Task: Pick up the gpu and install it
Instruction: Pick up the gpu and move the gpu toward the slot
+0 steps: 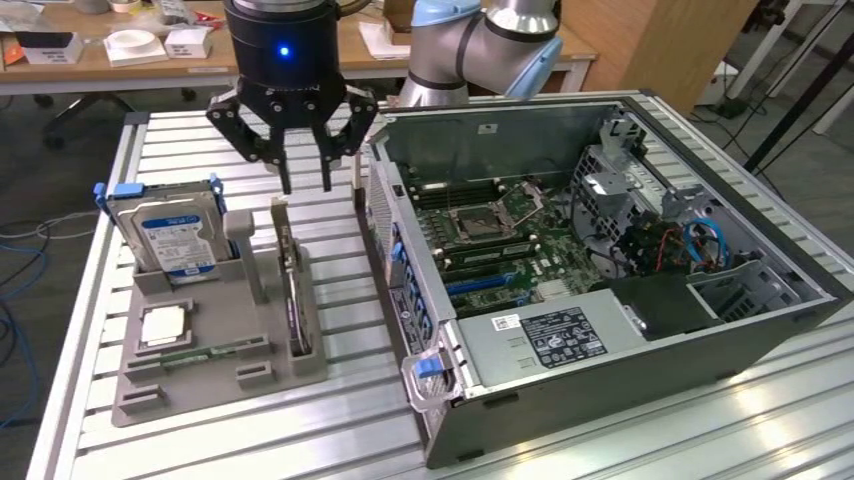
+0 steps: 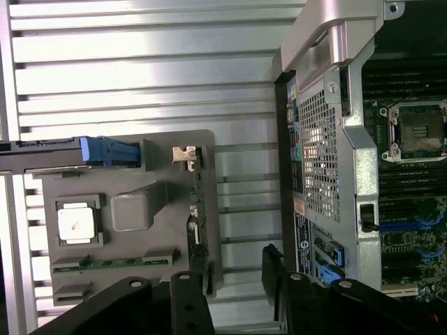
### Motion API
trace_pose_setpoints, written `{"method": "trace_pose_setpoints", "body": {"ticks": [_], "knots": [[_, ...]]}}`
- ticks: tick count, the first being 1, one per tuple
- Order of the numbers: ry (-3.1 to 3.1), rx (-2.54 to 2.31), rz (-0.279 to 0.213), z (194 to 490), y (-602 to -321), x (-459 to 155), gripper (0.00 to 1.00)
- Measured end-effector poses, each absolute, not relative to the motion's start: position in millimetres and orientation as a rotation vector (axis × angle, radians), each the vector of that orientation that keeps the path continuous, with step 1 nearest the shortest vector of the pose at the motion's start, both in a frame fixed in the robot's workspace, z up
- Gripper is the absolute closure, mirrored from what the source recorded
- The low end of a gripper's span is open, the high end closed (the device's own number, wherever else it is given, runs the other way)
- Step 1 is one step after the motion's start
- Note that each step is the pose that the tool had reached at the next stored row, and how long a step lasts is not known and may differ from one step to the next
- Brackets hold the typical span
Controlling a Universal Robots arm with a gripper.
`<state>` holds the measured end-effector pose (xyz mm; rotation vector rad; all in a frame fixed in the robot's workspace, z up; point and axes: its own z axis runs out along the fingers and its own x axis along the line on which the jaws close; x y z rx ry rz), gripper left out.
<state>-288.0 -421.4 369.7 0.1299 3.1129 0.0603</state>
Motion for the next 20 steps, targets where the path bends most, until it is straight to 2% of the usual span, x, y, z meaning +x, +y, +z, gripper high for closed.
{"method": "trace_pose_setpoints", "body": {"ticks": [1, 3, 4, 5, 20], "knots": [[3.113, 0.130, 0.060, 370, -421, -288, 0.59], [3.113, 0.130, 0.060, 370, -421, -288, 0.47], [3.113, 0.130, 0.060, 370, -421, -288, 0.47], [3.113, 0.130, 0.060, 370, -421, -288, 0.41], [3.113, 0.130, 0.056, 350, -425, -299, 0.41]]}}
